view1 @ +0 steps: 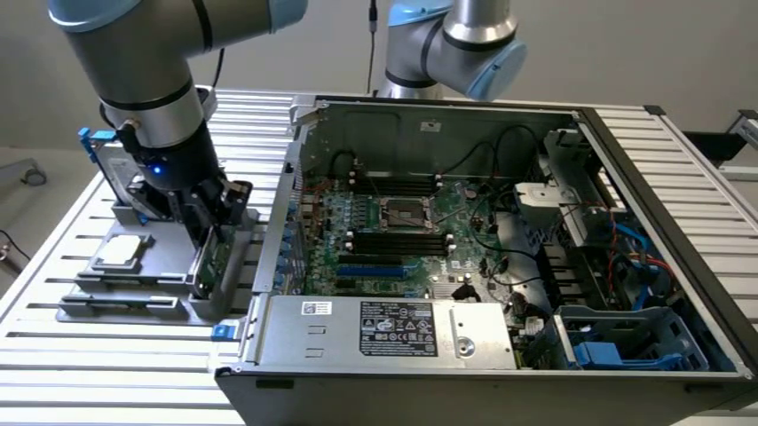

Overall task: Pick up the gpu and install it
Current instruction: 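Pick up the gpu and move the gpu toward the slot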

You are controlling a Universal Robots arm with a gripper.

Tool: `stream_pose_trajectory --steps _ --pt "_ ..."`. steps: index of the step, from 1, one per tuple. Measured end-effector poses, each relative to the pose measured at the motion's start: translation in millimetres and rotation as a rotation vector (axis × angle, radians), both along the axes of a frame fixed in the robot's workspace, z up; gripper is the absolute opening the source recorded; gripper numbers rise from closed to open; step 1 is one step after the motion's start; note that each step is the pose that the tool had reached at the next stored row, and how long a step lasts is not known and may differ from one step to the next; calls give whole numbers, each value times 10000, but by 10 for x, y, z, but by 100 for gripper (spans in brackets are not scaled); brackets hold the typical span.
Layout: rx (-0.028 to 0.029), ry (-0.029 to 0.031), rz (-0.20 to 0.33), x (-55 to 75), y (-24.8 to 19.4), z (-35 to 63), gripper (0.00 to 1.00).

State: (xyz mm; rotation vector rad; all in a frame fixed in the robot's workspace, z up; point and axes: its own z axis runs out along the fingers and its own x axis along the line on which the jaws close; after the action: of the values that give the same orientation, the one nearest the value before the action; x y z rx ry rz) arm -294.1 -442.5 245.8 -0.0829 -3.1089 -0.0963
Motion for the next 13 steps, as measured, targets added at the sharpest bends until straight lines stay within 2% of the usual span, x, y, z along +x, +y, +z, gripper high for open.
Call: stream_pose_trajectory --steps 11,12,13 --pt "-1 1 0 0 3 -22 40" --pt "-1 1 0 0 2 -23 33" --pt "-1 1 0 0 2 -23 33"
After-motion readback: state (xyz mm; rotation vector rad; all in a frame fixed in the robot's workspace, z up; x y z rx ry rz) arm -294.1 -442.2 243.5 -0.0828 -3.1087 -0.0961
